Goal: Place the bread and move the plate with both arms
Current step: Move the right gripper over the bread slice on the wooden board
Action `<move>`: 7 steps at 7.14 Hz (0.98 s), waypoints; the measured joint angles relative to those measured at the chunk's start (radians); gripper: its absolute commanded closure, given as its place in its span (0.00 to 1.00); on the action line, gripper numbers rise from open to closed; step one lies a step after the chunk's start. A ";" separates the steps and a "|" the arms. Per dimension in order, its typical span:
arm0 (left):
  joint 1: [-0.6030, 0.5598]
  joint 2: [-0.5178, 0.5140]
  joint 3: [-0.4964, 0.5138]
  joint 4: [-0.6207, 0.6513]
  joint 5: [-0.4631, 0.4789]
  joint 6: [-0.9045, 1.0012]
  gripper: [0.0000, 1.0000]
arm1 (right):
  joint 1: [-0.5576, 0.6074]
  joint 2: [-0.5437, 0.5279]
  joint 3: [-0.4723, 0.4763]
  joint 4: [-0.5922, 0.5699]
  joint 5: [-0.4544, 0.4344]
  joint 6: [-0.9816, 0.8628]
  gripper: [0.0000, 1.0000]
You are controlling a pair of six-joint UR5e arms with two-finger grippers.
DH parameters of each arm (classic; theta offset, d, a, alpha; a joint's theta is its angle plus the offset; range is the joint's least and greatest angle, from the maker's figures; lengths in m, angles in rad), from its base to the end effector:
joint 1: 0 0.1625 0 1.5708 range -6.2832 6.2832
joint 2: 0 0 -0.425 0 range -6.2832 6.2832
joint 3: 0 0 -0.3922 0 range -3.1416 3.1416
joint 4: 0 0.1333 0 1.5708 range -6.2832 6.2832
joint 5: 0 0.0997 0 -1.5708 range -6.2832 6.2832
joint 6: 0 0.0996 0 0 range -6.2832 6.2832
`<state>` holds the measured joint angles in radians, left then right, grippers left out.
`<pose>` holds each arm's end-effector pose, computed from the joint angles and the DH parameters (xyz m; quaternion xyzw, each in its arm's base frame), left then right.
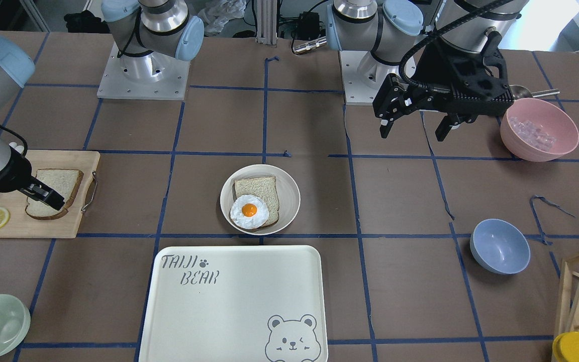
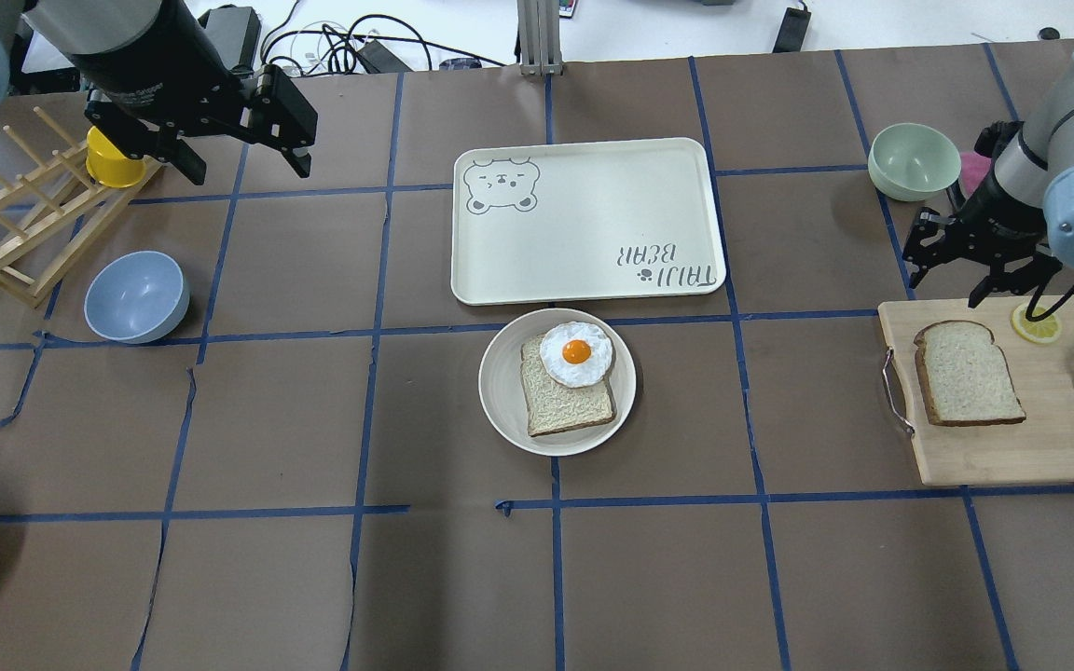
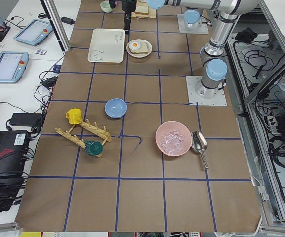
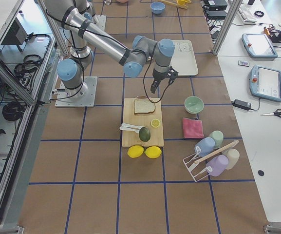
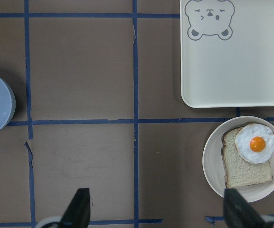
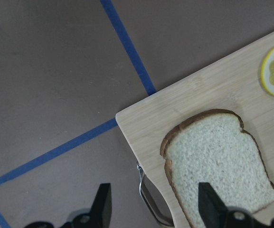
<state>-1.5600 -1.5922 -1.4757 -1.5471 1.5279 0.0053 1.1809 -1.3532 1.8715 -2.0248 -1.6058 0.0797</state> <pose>-0.1321 -0.5106 0.5269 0.0017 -0.9986 0.0488 0.0210 -0.0797 -0.5354 0.2774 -0.2319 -0.9720 -0.0345 0.0123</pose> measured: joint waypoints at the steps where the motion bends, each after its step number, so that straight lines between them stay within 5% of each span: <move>1: 0.000 0.000 0.000 0.000 0.000 0.000 0.00 | -0.002 0.028 0.019 -0.051 -0.008 -0.015 0.30; 5: 0.000 0.000 0.000 -0.001 -0.001 -0.001 0.00 | -0.010 0.122 0.033 -0.117 -0.095 -0.048 0.31; 7: 0.000 0.000 0.000 0.000 -0.002 -0.001 0.00 | -0.013 0.141 0.034 -0.118 -0.102 -0.046 0.45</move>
<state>-1.5600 -1.5923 -1.4757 -1.5468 1.5263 0.0046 1.1674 -1.2125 1.9051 -2.1426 -1.7080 0.0335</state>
